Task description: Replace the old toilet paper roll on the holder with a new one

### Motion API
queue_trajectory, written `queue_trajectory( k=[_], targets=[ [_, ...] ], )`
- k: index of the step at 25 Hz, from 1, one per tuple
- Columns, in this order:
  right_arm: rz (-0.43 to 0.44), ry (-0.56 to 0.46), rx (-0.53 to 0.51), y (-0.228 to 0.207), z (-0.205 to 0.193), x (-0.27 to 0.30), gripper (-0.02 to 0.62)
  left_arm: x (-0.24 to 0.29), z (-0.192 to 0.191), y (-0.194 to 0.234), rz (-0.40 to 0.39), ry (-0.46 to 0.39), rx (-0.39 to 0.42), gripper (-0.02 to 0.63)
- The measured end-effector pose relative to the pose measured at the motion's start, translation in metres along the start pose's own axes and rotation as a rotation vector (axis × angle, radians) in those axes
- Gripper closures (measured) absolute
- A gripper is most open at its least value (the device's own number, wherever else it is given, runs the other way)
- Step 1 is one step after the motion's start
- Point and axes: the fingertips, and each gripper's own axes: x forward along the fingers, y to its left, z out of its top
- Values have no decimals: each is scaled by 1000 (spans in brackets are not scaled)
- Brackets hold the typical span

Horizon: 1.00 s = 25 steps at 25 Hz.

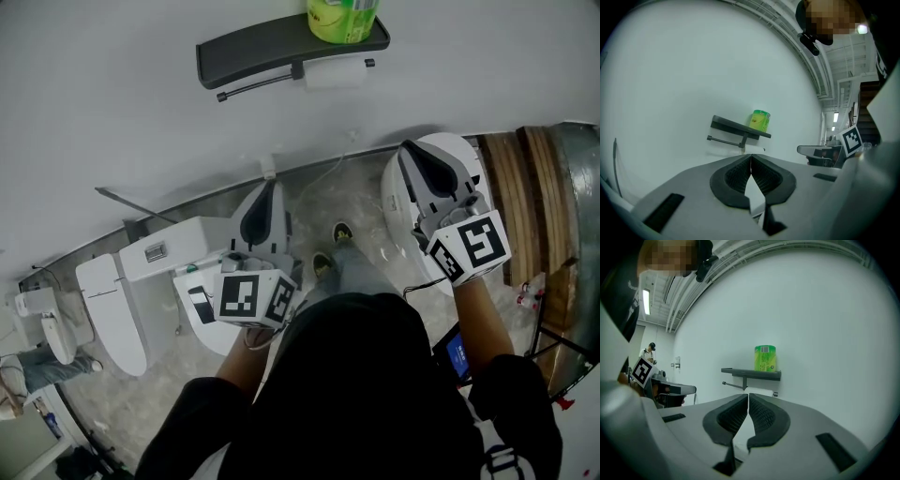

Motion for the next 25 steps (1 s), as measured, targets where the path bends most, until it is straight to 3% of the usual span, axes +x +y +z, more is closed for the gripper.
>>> queue_trajectory(
  k=[12, 15, 18, 21, 22, 23, 24, 25],
  targets=[
    [65, 3, -65, -42, 6, 46, 574, 55, 22, -7, 42, -8, 54, 583],
    [133, 9, -206, -38, 7, 59, 574, 69, 23, -8, 42, -15, 63, 583],
    [190, 79, -392, -32, -4, 72, 572, 80, 26, -10, 51, -20, 67, 583],
    [200, 130, -514, -32, -14, 90, 571, 90, 28, -10, 74, -23, 91, 583],
    [198, 139, -546, -33, -16, 96, 562, 93, 29, -10, 80, -25, 95, 583],
    [200, 152, -574, -33, -18, 102, 503, 94, 30, -9, 87, -27, 97, 583],
    [209, 167, -599, -31, -20, 108, 402, 94, 31, -8, 95, -30, 98, 583],
    [219, 179, -625, -29, -22, 112, 380, 94, 32, -8, 102, -32, 98, 583]
  ],
)
